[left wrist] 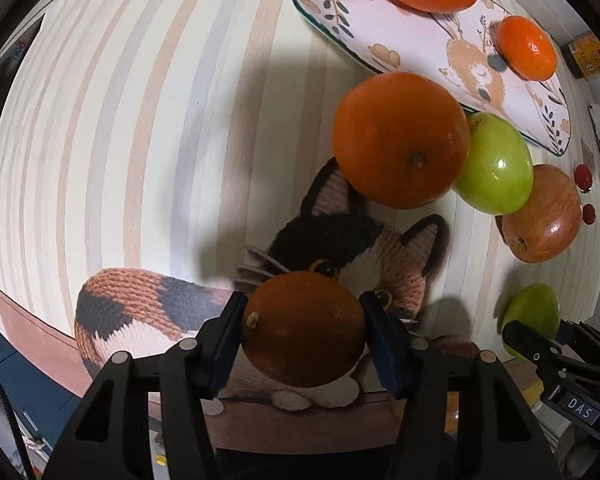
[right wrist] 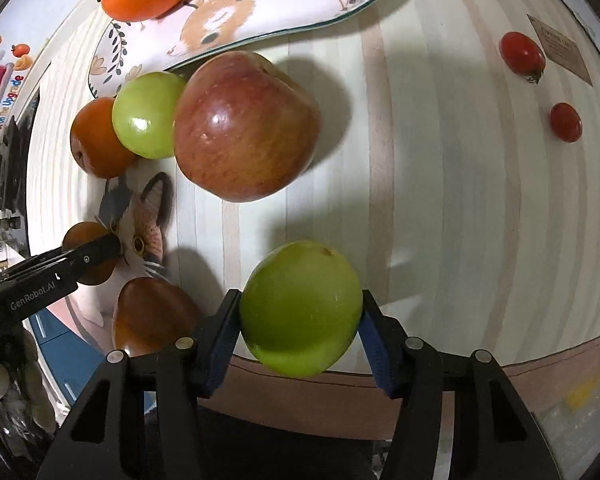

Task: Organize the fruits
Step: 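Grasp a dark brown fruit with the left gripper while the right gripper grasps a green apple, then carry the brown fruit and green apple onto the plate and open both grippers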

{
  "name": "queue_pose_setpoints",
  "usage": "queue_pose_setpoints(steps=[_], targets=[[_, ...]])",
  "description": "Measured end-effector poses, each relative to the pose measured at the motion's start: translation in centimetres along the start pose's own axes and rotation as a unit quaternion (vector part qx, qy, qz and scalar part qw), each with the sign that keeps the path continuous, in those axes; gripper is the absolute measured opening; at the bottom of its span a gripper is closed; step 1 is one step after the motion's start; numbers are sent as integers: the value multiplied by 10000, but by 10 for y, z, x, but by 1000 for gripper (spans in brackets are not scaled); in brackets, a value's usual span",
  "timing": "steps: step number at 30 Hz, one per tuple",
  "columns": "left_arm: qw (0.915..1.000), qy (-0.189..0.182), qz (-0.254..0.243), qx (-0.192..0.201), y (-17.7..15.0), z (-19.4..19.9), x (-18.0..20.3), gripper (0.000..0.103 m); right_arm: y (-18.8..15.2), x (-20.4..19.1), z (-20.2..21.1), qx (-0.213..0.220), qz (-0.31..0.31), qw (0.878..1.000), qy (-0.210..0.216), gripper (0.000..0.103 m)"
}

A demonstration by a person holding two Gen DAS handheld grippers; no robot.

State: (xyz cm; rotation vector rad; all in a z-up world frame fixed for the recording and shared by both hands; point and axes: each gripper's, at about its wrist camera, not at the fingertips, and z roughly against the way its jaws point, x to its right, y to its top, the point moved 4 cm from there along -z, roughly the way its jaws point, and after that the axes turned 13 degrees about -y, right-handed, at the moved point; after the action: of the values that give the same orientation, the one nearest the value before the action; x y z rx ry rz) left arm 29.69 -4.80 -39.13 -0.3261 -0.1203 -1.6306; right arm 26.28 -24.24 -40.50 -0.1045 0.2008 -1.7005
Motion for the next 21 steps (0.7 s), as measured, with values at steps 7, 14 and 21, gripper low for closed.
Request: queue_pose_setpoints(steps=[7, 14, 21], targets=[[10000, -26, 34, -10, -4, -5, 2, 54, 5, 9, -4, -63, -331, 9991, 238, 59], [9999, -14, 89, -132, 8, 1, -5, 54, 1, 6, -1, 77, -211, 9996, 174, 58], [9987, -439, 8, 243, 17, 62, 5, 54, 4, 6, 45, 556, -164, 9974, 423, 58]])
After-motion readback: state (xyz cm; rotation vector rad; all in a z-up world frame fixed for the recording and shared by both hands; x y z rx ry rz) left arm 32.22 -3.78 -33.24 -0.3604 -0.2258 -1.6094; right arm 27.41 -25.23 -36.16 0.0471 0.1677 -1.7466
